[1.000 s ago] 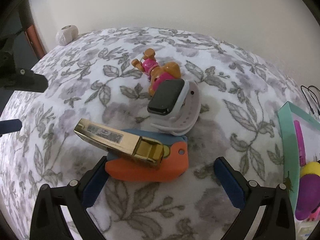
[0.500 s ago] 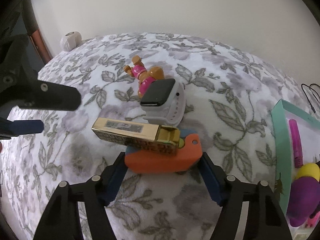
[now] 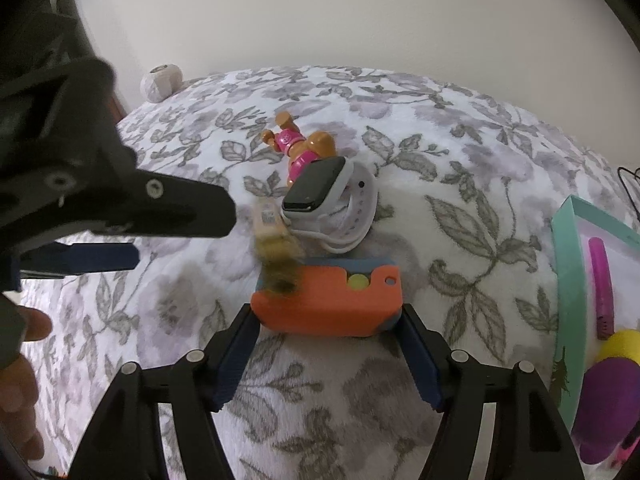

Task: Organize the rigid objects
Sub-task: 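Grasp the orange-blue toy with right gripper while left gripper grasps the gold harmonica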

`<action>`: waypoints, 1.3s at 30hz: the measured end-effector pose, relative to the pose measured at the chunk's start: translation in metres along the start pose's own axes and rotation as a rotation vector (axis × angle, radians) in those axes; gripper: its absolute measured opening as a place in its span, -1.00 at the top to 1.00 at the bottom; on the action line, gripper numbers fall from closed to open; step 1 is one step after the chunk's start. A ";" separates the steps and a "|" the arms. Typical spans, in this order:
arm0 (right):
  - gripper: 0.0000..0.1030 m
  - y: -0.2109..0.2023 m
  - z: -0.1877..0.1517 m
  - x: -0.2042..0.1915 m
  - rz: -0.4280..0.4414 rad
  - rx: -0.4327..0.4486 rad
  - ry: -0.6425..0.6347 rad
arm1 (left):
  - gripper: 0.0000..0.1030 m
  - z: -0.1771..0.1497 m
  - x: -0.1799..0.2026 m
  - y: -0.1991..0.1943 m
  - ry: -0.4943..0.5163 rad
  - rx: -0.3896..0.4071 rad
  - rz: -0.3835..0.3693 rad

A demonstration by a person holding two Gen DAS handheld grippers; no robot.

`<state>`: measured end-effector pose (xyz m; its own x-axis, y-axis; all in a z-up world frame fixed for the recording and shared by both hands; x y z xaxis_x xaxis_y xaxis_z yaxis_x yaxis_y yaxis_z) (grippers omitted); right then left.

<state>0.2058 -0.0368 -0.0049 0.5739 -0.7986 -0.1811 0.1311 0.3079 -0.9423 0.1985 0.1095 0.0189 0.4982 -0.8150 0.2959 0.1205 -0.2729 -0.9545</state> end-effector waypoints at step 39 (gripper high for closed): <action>-0.42 -0.005 -0.009 0.045 -0.157 -0.089 0.083 | 0.29 -0.001 0.036 0.041 0.160 0.023 0.273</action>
<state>0.2243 -0.0791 -0.0110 0.4834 -0.8740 -0.0494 0.1395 0.1326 -0.9813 0.2206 0.0691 -0.0094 0.3735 -0.9272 0.0292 0.0208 -0.0231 -0.9995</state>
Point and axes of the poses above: each gripper's, at about its wrist camera, not at the fingertips, and y roughly the way its jaws point, x to its right, z to its top, the point moved 2 cm from there along y, roughly the way its jaws point, and after that the axes turned 15 degrees about -x, right-handed, at the moved point
